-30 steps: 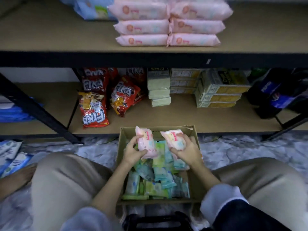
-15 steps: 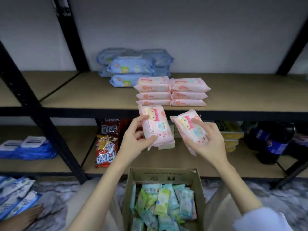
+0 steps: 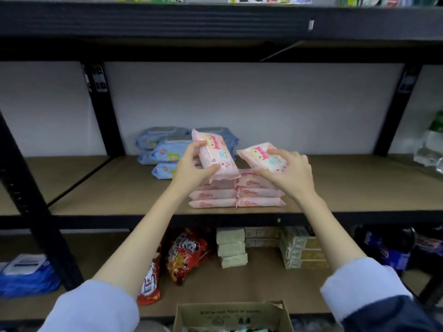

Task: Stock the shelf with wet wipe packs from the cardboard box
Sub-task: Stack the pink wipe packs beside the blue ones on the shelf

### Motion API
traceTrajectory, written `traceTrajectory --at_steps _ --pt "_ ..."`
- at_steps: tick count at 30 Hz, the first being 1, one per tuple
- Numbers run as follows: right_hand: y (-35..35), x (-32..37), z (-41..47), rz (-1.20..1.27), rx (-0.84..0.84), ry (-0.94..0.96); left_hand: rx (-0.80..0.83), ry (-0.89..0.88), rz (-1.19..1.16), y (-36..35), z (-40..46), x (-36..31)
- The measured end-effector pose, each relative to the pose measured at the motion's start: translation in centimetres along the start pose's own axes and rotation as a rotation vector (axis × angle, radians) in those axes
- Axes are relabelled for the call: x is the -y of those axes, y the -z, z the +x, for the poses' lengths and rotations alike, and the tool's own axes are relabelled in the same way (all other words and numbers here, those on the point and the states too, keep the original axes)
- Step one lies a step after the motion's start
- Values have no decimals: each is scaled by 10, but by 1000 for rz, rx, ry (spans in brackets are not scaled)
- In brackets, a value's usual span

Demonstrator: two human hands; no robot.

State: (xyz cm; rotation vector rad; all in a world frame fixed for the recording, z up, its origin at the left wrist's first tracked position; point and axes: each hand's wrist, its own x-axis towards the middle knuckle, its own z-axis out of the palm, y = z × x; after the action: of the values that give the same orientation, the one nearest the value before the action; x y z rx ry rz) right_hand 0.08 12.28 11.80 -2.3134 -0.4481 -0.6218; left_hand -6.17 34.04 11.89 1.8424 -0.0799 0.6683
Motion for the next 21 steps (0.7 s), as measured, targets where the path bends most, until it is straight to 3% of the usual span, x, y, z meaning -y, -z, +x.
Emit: traceTrajectory --at_steps 4,9,13,16,21 --pt "-16 -3 15 -96 110 -46 -22 110 128 -5 10 26" --pt "-26 -8 16 -150 185 -51 -25 241 583 -5 5 39" --pt "-23 -9 14 -155 199 -33 -44 105 670 -3 4 37" --pt "-17 -9 16 -129 171 -22 48 3 710 3 9 38" --pt "-11 -13 15 -93 232 3 32 -6 835 -2 4 40"
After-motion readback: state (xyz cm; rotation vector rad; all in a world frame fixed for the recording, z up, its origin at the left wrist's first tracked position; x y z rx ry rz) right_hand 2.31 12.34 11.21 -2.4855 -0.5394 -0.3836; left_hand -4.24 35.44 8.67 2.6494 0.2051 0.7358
